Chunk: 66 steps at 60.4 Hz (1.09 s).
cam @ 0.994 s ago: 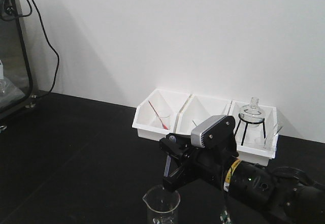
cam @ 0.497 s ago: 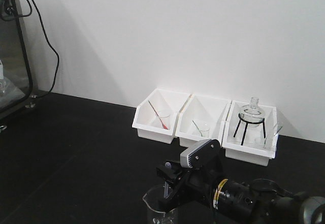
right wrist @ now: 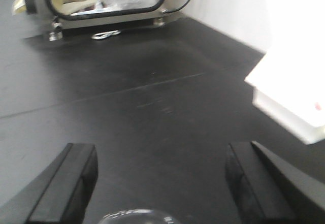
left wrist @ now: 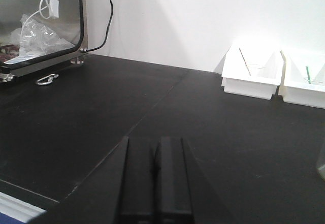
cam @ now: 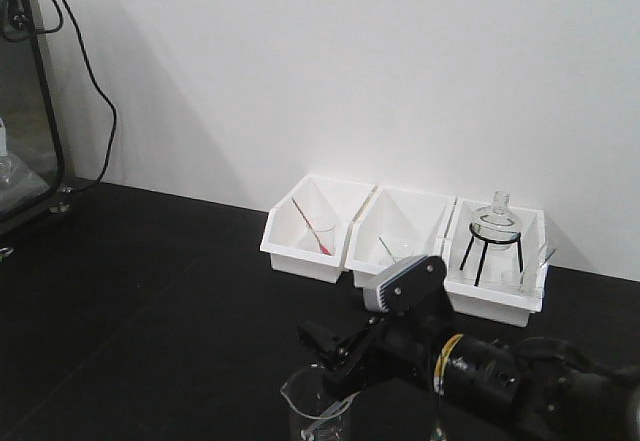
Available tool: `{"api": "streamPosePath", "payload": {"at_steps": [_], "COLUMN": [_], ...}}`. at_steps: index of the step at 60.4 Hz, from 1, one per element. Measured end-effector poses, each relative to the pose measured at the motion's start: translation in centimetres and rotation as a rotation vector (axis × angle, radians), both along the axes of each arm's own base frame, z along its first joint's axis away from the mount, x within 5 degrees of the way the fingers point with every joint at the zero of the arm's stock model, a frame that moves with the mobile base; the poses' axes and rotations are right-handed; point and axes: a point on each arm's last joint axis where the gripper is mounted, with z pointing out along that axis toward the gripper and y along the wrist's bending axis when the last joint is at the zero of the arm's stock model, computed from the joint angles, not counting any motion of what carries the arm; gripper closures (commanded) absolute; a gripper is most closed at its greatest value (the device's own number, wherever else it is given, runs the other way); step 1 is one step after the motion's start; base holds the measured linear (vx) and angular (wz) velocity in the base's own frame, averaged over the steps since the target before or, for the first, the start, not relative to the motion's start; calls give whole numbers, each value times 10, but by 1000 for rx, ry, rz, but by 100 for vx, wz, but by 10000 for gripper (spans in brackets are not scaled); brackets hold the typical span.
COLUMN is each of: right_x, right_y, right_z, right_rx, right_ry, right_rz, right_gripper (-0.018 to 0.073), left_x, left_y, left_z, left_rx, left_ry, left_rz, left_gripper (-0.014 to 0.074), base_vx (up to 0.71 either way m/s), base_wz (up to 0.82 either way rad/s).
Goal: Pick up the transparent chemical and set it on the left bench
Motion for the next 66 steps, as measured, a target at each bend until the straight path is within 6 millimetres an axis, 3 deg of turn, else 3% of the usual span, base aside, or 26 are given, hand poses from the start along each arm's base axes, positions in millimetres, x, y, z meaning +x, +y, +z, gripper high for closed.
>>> {"api": "streamPosePath", "payload": {"at_steps": [6, 12, 28, 40, 58, 66], "right_x": [-18, -50, -141, -195, -245, -264], "right_y": [-12, -26, -76, -107, -131, -145], "right_z": [35, 58, 81, 93, 113, 107], "right_rx": [-29, -22, 69, 106, 190, 371], "right_ry": [-38, -89, -99, -179, -363, -358], "right_rz": [-21, -16, -171, -255, -287, -358], "right_gripper": [-15, 1, 33, 34, 67, 98], "left_x": [0, 0, 0, 0, 0, 0], "left_y": [0, 0, 0, 0, 0, 0], "left_z": [0, 0, 0, 0, 0, 0], "left_rx": [0, 0, 0, 0, 0, 0], "left_ry": [0, 0, 0, 0, 0, 0], "left_rz": [0, 0, 0, 0, 0, 0], "left_gripper": [600, 600, 600, 600, 600, 600], "base_vx": [0, 0, 0, 0, 0, 0], "base_wz": [0, 0, 0, 0, 0, 0]}}
